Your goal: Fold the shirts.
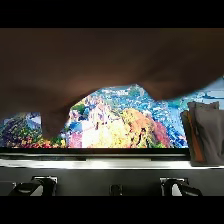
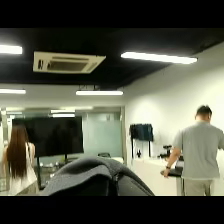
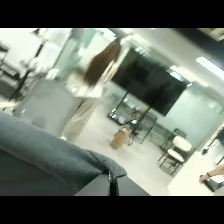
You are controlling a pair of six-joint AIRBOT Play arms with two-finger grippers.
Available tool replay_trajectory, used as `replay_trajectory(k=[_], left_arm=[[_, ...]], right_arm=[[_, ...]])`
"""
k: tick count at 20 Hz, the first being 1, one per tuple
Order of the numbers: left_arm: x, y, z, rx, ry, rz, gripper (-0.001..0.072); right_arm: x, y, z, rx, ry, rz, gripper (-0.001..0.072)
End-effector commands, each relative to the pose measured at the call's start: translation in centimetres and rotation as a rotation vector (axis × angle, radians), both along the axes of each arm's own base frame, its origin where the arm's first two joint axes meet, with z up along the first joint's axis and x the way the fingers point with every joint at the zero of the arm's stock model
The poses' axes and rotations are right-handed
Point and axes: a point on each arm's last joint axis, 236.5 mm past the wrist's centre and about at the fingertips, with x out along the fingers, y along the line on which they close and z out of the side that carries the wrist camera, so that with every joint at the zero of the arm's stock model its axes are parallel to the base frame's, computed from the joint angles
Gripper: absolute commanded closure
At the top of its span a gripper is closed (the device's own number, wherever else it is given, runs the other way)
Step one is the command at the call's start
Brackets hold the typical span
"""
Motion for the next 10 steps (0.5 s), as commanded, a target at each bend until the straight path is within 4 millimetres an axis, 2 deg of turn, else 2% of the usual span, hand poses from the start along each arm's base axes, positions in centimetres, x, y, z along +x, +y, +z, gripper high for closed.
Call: replay_trajectory(k=[1, 3, 5, 7, 10], left_arm=[[0.0, 0.7, 0.5, -0.015, -0.022, 0.026, 0.0678], [3.6, 0.8, -1.9, 0.0, 0.062, 0.042, 0.0678], [9.3, 1.4, -6.1, 0.024, 0.195, 0.084, 0.0678], [16.4, 1.6, -11.9, 0.047, 0.364, 0.101, 0.0678], [26.5, 1.2, -22.5, 0.083, 0.622, 0.088, 0.0678]], right_arm=[[0.5, -0.6, -0.9, 0.025, 0.061, -0.017, 0.0674], [4.0, -1.7, -4.6, 0.044, 0.229, -0.029, 0.0674], [9.3, -2.9, -10.7, 0.058, 0.471, -0.008, 0.0674], [15.6, -4.5, -18.4, 0.111, 0.714, 0.015, 0.0674], [24.1, -6.4, -30.4, 0.227, 1.011, 0.055, 0.0674]])
